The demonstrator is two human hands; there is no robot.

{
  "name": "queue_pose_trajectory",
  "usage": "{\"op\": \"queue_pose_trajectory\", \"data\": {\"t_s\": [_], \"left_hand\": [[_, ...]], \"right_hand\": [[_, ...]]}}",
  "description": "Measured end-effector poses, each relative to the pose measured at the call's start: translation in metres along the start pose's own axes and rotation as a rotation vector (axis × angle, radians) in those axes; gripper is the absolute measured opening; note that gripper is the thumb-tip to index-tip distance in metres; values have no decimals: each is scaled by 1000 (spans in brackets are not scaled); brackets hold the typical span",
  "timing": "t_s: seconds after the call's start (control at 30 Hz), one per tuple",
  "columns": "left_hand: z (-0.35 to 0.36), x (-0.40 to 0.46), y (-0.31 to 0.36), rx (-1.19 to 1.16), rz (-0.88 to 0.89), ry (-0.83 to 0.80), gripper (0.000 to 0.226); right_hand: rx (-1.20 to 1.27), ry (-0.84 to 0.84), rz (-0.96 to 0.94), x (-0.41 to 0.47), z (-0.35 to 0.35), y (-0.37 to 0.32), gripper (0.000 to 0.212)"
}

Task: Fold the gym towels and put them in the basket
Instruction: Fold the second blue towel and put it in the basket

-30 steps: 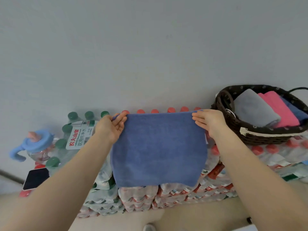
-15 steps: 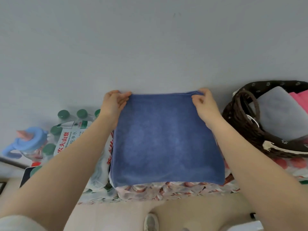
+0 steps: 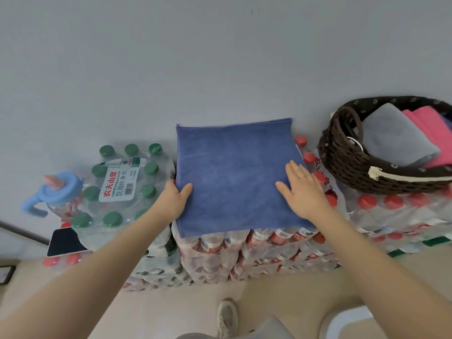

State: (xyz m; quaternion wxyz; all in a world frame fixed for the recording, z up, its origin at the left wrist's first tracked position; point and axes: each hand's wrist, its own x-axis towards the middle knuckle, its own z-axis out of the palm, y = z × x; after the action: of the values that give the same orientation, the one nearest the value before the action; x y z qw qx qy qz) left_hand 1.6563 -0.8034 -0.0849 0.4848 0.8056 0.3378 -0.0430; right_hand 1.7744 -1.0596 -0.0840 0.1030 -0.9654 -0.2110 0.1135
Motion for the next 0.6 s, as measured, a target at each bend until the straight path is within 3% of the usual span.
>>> {"op": "queue_pose_trajectory", "data": {"t_s": [0.1, 0.17, 0.27, 0.37, 0.5, 0.6], "left_hand": [[0, -15, -11, -62, -14, 43, 41], [0, -24, -15, -144, -44, 111, 21], [6, -40, -16, -182, -44, 160, 23], [12, -51, -17, -156, -35, 175, 33], [15, -62, -15, -20, -17, 211, 43], [17, -70, -14, -9, 31, 222, 23]], "right_hand": [[347, 168, 101, -26, 6, 10, 52], [454, 332, 121, -43, 7, 11, 42], [586, 439, 284, -54, 10, 10, 36], [715, 436, 416, -57, 21, 8, 9], [1032, 317, 556, -65, 23, 0, 30], [1396, 258, 611, -68, 15, 0, 24]]}}
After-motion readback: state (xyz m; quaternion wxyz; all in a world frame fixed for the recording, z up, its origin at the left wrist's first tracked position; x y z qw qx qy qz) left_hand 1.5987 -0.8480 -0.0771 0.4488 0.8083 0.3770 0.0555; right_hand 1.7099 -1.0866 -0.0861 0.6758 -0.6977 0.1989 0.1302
